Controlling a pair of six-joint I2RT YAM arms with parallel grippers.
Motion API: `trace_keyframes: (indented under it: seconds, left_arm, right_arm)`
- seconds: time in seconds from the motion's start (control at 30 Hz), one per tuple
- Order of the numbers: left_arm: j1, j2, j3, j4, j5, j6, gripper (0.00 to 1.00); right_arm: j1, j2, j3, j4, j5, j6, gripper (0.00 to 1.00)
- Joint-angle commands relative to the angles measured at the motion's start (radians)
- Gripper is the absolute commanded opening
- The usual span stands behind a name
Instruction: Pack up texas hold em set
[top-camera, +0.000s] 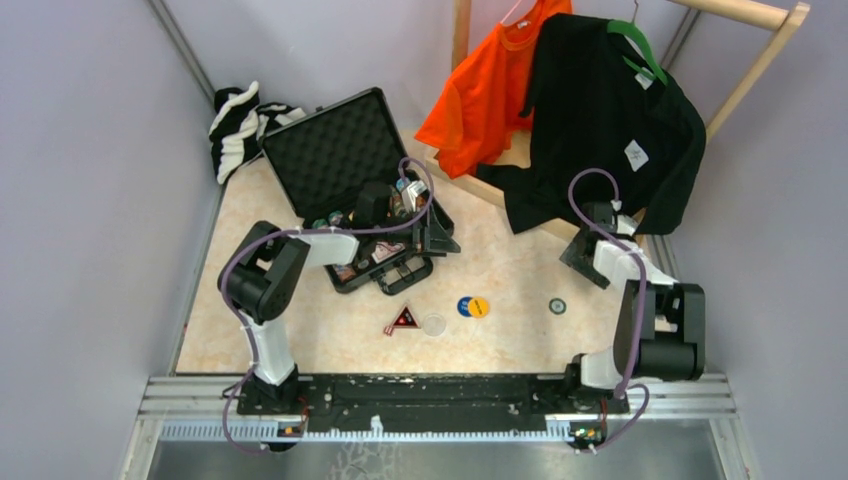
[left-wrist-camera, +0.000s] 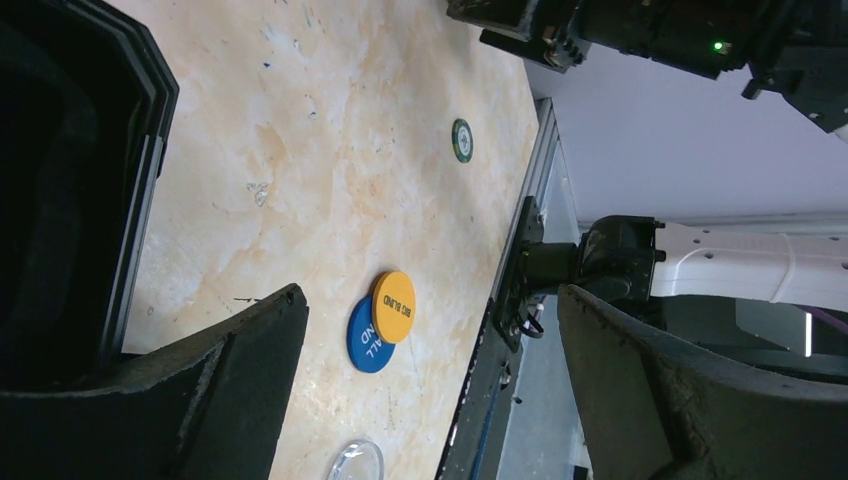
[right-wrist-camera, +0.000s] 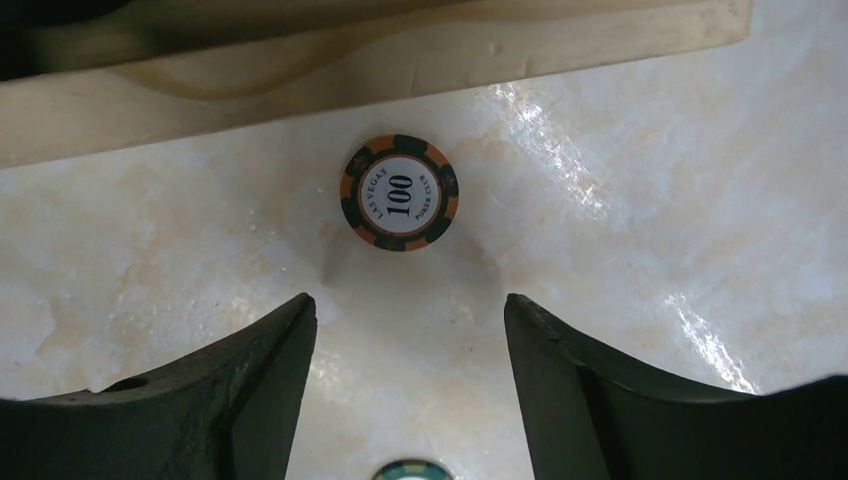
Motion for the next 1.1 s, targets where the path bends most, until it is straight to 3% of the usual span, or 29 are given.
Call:
trace_keyframes:
  seconds: [0.0,0.53,0.73,1.07]
  left_arm:
    - [0.002,0.022,-0.012,0.087,0.031,-0.016,0.99]
    - [0.002,0.049,-0.025,0.155,0.067,-0.061,0.99]
    - [0.001,0.062,-0.021,0.164,0.076,-0.067,0.98]
    - [0.001,0.068,-0.023,0.183,0.09,-0.081,0.98]
  right_arm:
    - [-0.011,0.061,0.051,0.084,-0.006,-0.044,0.69]
    - [-0.026,0.119,0.013,0.177,0.072,-0.064,0.63]
    - [-0.026,0.136,0.009,0.181,0.084,-0.063,0.52]
    - [-0.026,0.16,0.015,0.171,0.071,-0.058,0.43]
